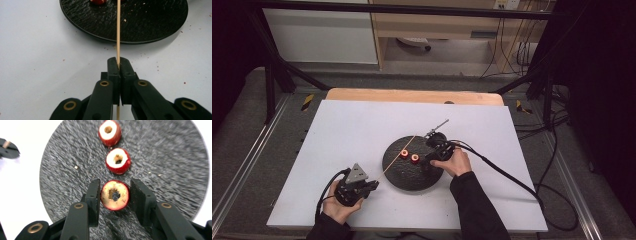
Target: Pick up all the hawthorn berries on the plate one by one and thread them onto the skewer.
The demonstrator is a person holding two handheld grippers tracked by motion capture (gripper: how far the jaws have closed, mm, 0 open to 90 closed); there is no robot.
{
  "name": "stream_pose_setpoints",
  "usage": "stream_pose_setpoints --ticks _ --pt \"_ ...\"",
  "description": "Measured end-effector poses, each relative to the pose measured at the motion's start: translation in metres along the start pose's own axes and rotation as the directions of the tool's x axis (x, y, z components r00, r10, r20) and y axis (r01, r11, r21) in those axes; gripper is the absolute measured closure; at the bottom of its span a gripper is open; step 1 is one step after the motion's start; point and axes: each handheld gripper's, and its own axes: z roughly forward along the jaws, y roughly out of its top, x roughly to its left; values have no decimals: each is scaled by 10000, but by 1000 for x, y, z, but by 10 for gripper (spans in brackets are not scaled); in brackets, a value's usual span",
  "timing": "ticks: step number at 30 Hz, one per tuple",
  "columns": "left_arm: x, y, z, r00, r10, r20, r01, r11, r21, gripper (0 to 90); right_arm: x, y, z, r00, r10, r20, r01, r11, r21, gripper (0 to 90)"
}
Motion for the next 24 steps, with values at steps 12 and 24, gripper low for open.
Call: stream_pose_setpoints --ticks 12,24 --pt "-3 1 1 10000 20 25 -20 10000 -73 884 -4 -16 -33 9975 599 -367 -644 9881 -1394 621" --pt "-10 3 0 10000 59 -28 -60 9995 -300 884 -12 -35 -57 9876 1097 -1122 -1435 9211 -3619 623"
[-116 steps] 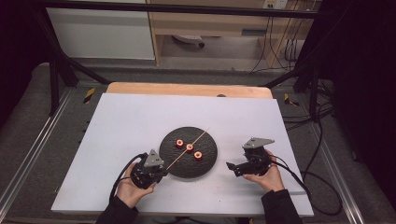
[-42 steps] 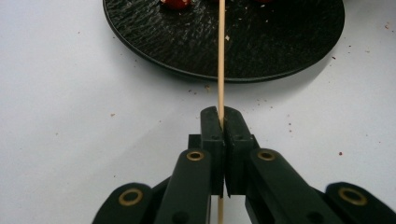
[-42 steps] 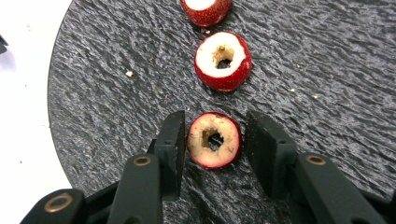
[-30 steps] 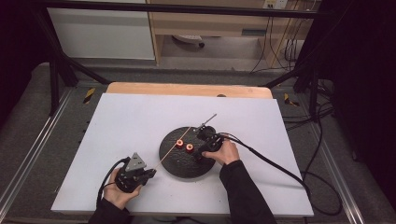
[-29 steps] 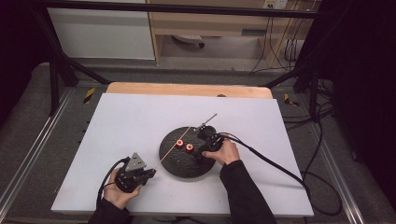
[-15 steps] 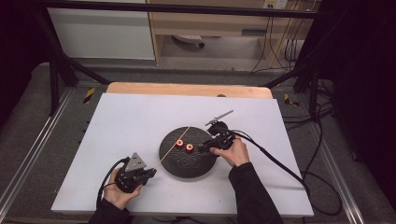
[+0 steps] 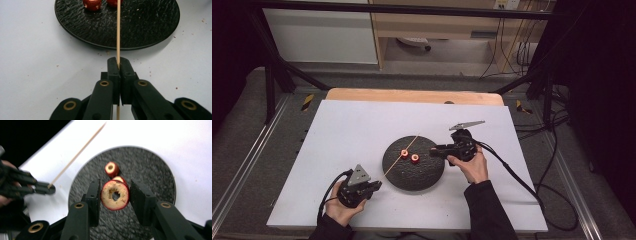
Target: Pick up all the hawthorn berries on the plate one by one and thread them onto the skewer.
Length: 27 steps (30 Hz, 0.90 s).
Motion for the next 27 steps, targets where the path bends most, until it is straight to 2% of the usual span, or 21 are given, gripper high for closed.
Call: stream_pose_setpoints --ticks 2,5,10,13,16,22,27 --pt "-1 0 0 10000 -77 -12 77 9999 -77 884 -1 -2 -3 9997 240 -98 -245 9985 -499 623" --pt "-3 1 0 9998 -211 -42 210 9997 -142 884 -3 -5 -6 9986 498 -186 -518 9898 -1326 623" --pt "-8 2 1 9991 -415 -13 415 9989 -238 884 -4 -9 -5 9956 896 -267 -934 9631 -2524 623" --pt "-11 2 2 9985 -551 14 551 9980 -316 884 -3 -10 -4 9941 1038 -309 -1083 9433 -3138 623" --pt "-13 3 2 9978 -665 35 666 9969 -410 883 -2 -9 -2 9921 1202 -358 -1249 9196 -3726 623" --pt "-19 5 3 9970 -764 138 771 9956 -535 883 -1 -7 2 9904 1305 -459 -1362 8623 -4878 624" --pt "-24 6 4 9966 -799 219 811 9946 -649 883 -1 -5 4 9880 1453 -527 -1499 8166 -5573 624"
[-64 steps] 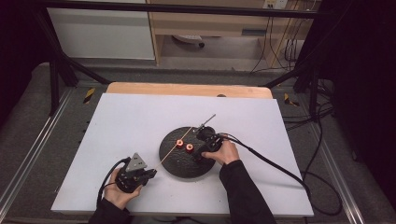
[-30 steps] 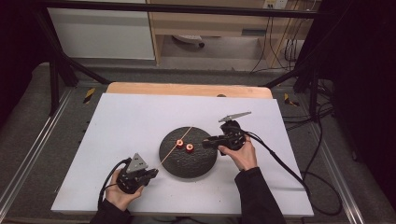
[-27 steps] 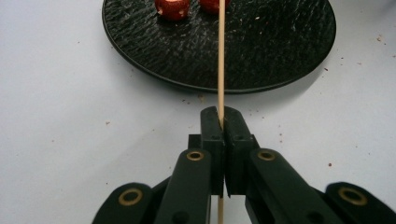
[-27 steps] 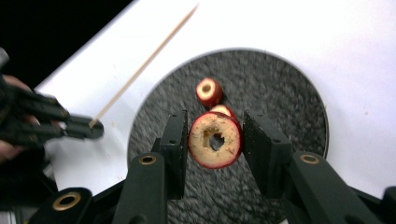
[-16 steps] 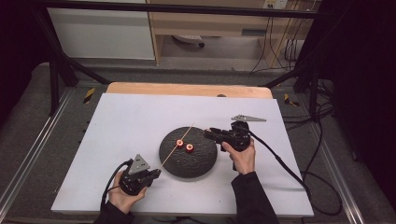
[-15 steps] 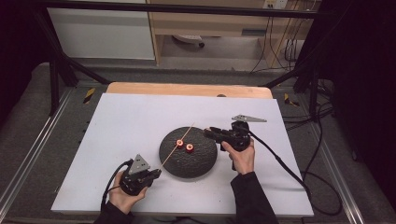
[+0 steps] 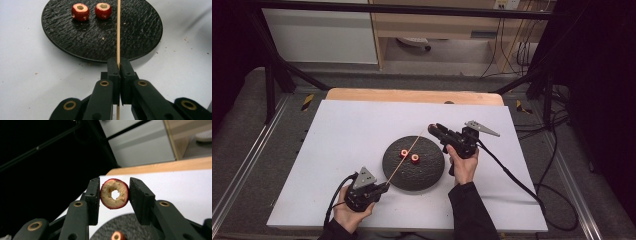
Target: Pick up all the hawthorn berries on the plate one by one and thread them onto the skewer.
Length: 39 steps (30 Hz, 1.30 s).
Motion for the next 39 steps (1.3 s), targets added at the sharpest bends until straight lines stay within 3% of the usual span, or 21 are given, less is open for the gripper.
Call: stream_pose_setpoints --ticks 16,39 --pt "-7 1 5 9998 -165 89 167 9996 -249 883 -2 -5 11 9974 630 -353 -673 9883 -1367 625" --pt "-8 1 9 9988 -471 149 475 9986 -236 883 -1 -18 18 9947 796 -644 -882 9858 -1429 625"
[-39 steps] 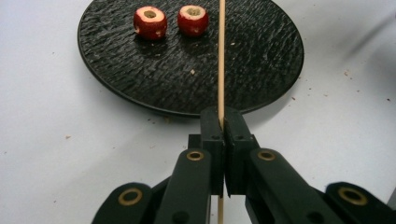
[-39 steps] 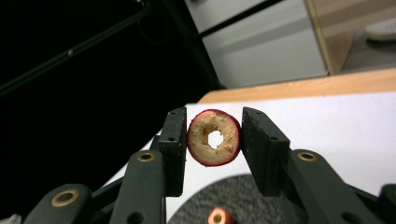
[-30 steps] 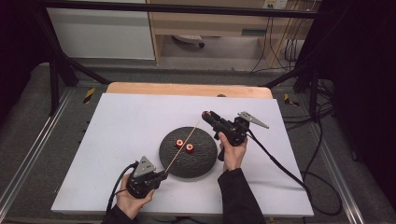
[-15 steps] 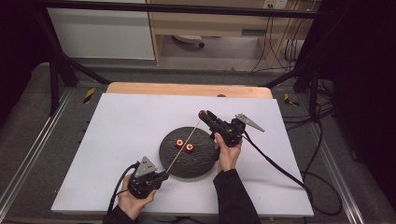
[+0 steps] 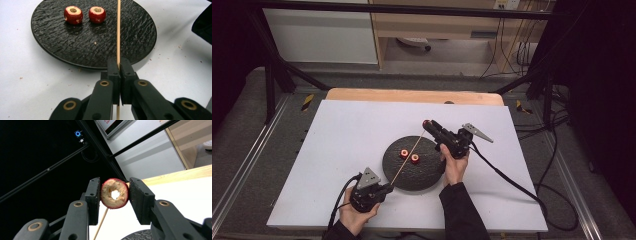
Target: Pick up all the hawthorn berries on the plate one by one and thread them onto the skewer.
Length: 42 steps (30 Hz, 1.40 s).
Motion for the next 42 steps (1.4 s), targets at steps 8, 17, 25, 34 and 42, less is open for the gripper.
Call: stream_pose_setpoints --ticks 8,17,25,34,42 --pt "-3 -1 2 9986 -530 59 531 9985 -165 883 1 -7 1 10000 0 15 0 10000 -37 626" --pt "-11 0 8 9932 -1155 172 1157 9932 -134 883 2 -14 2 9996 -295 32 296 9996 -24 628" --pt "-15 0 11 9961 -886 -29 886 9961 -23 884 4 -11 -1 9996 -263 -37 263 9995 198 629" --pt "-17 4 8 9941 -1083 108 1083 9941 -18 885 3 -9 -2 9976 -690 -37 691 9975 163 632" --pt "-24 1 11 9926 -1212 -116 1208 9923 -269 885 5 -9 -3 9982 -605 28 605 9982 -44 634"
